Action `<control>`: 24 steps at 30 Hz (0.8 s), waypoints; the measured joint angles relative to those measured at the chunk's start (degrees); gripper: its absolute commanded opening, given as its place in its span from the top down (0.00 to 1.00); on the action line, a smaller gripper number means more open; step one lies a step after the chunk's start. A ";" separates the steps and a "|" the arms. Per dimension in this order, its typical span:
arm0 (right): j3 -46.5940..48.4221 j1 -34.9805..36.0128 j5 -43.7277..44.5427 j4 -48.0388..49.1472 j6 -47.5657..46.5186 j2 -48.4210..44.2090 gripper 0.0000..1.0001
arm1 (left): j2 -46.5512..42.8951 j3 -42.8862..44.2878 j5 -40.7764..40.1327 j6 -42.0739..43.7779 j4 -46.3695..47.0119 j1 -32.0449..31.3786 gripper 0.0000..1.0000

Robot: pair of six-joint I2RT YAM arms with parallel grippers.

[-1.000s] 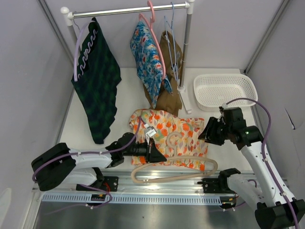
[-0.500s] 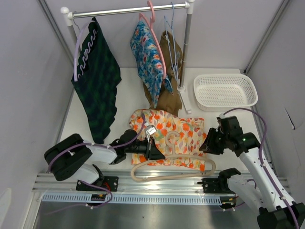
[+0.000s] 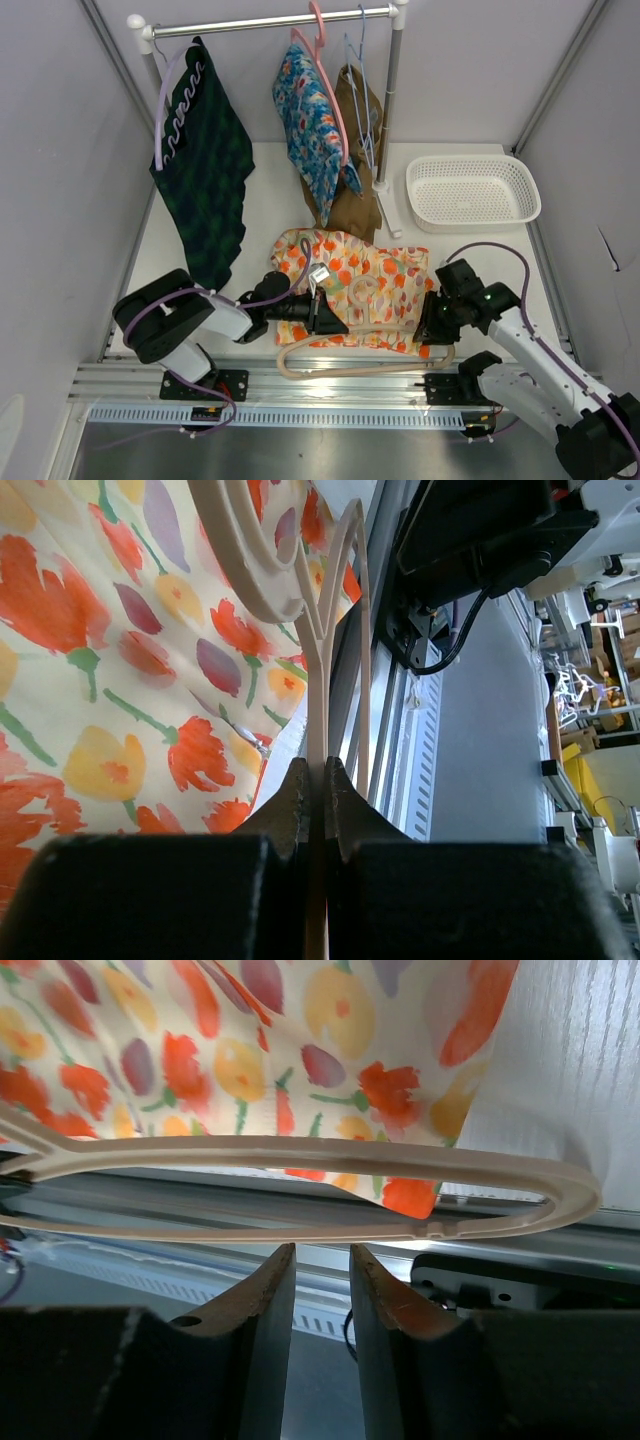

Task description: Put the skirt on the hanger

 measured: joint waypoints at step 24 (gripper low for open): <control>-4.17 4.28 7.69 7.41 5.57 11.26 0.45 | 6.93 -0.02 4.92 -0.55 7.30 5.05 1.00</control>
